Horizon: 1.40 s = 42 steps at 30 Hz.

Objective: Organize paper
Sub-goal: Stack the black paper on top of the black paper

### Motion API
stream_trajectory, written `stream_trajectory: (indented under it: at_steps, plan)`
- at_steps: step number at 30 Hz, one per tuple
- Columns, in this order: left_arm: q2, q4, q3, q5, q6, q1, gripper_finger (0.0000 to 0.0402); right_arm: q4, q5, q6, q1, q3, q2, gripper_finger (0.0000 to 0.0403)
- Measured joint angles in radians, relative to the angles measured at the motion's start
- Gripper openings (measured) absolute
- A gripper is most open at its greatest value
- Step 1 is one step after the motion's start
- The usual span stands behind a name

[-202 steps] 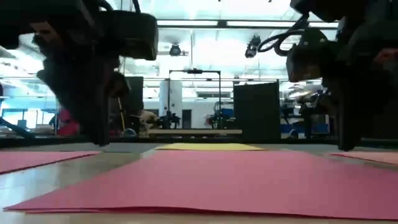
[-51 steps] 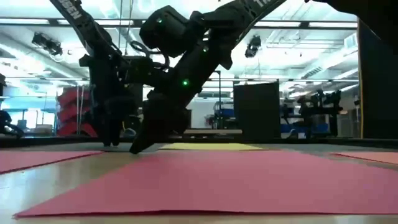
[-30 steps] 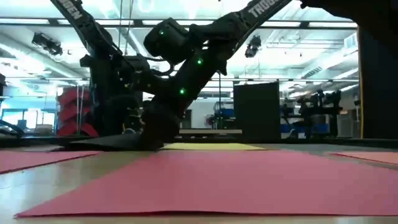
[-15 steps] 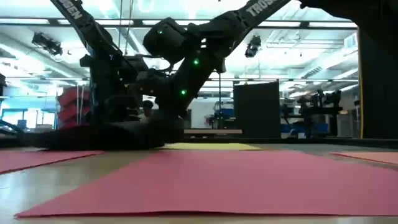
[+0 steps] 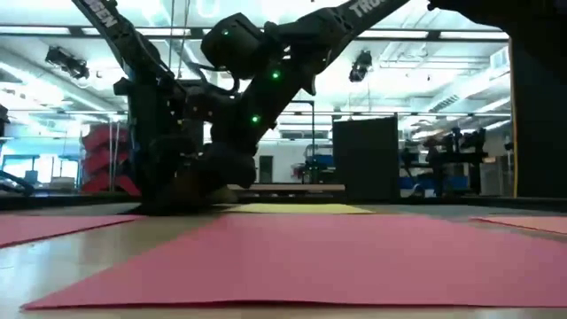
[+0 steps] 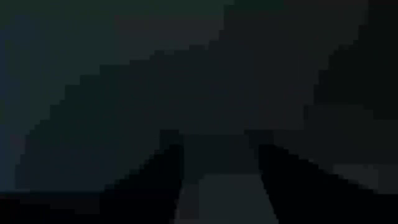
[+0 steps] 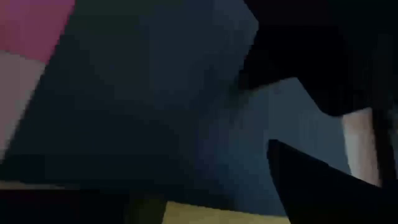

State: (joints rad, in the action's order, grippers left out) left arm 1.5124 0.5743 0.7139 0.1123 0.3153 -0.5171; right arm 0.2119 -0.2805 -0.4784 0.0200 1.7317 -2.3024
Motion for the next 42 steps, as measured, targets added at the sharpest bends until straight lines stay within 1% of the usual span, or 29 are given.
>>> stream_trajectory:
  at_steps: [4, 11, 12, 17, 22, 26, 30, 33, 37, 39, 42]
  plan:
    - [0.0, 0.0, 0.0, -0.001, 0.0, 0.0, 0.0186, 0.0, 0.032, 0.0, 0.015, 0.0, 0.0, 0.0139]
    - [0.0, -0.001, 0.0, -0.002, -0.025, 0.0, 0.0186, 0.004, 0.112, -0.005, 0.03, 0.0, 0.0, 0.0019]
    - [-0.002, -0.002, 0.0, -0.004, -0.027, 0.0, 0.0186, 0.008, 0.117, -0.011, 0.03, 0.0, 0.0, 0.001]
    - [-0.038, 0.016, 0.014, -0.054, -0.073, 0.001, 0.0186, 0.021, 0.117, -0.022, 0.03, 0.0, 0.0, 0.0001]
    - [-0.14, 0.022, 0.05, -0.112, -0.101, 0.0, 0.0187, 0.025, 0.116, -0.013, 0.031, 0.0, 0.0, 0.0]
    - [-0.254, 0.056, 0.084, -0.157, -0.105, 0.001, 0.0186, 0.037, 0.117, -0.004, 0.035, 0.0, 0.001, 0.0]
    - [-0.403, 0.065, 0.097, -0.16, -0.134, 0.026, 0.0186, 0.039, 0.121, 0.004, 0.044, 0.0, 0.001, 0.0]
    - [-0.529, 0.076, 0.1, -0.144, -0.159, 0.095, 0.0186, 0.039, 0.133, 0.005, 0.049, 0.0, 0.001, 0.0]
    - [-0.655, 0.122, 0.1, -0.153, -0.124, 0.262, 0.0187, 0.039, 0.15, 0.006, 0.049, 0.0, 0.001, 0.0]
    - [-0.679, 0.168, 0.1, -0.213, -0.074, 0.361, 0.0187, 0.039, 0.154, 0.006, 0.049, 0.0, 0.001, 0.0]
    - [-0.663, 0.247, 0.099, -0.348, 0.0, 0.507, 0.0186, 0.039, 0.167, 0.006, 0.048, 0.0, 0.001, 0.0]
